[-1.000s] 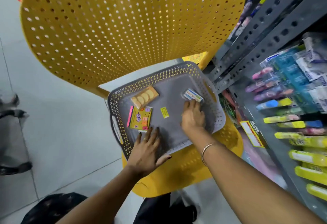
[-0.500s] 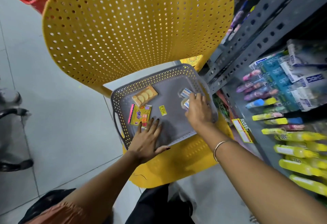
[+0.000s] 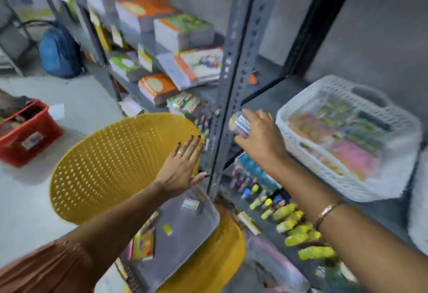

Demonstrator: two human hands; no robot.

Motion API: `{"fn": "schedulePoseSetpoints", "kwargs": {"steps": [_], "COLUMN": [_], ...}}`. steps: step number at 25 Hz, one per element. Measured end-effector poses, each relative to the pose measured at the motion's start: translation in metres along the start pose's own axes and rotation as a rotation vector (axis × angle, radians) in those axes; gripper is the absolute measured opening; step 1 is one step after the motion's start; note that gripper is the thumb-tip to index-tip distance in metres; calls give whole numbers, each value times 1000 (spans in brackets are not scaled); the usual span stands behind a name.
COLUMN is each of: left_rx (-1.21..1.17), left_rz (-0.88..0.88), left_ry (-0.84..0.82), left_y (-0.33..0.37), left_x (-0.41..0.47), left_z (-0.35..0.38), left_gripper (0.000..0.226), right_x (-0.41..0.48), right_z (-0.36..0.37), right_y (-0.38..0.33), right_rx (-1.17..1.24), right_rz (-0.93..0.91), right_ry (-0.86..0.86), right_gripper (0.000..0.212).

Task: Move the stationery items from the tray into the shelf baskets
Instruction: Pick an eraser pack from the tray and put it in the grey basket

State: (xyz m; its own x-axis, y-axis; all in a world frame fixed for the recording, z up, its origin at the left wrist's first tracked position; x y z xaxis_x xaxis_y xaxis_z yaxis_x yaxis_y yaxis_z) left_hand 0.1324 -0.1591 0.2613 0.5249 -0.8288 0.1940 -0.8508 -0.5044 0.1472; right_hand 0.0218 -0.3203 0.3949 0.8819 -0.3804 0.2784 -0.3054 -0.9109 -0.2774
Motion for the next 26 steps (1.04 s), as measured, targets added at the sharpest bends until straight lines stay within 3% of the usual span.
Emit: {"fn": "schedulePoseSetpoints", "kwargs": {"steps": [5, 9, 13, 19, 26], "left_rx": [-46, -167, -288, -223, -123], "left_rz": [317, 514, 630, 774, 863], "left_ry": [213, 297, 256, 165, 99], "left_y": [87, 210, 341, 526, 658], "left_x": [90, 119, 115, 70, 7], "left_z": [-91, -121, -120, -92, -50], "left_gripper": [78, 81, 85, 88, 86], "right_x": [-11, -73, -160, -307, -436], "right_z": [-139, -217, -274, -341, -348], "right_y": [58, 132, 211, 318, 393], "right_rx": [-118, -180, -225, -294, -283], "right_rz": [151, 354, 498, 692, 843], "right_ry": [138, 166, 114, 33, -62], "right_gripper": [48, 38, 48, 47, 39]}}
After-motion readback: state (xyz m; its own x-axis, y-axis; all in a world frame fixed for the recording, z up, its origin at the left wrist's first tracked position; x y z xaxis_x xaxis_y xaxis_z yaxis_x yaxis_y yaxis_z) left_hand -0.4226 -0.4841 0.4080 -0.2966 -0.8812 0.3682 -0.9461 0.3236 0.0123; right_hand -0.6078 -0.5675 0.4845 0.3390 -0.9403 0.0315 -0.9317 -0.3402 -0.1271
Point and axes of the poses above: each hand's wrist, its own x-axis towards the middle knuckle, its own z-axis out of the palm, y = z × x, the point moved 1 cm from there along x, towards the middle knuckle, and after that the axes turned 8 degrees about -z, right-handed, at the moved point
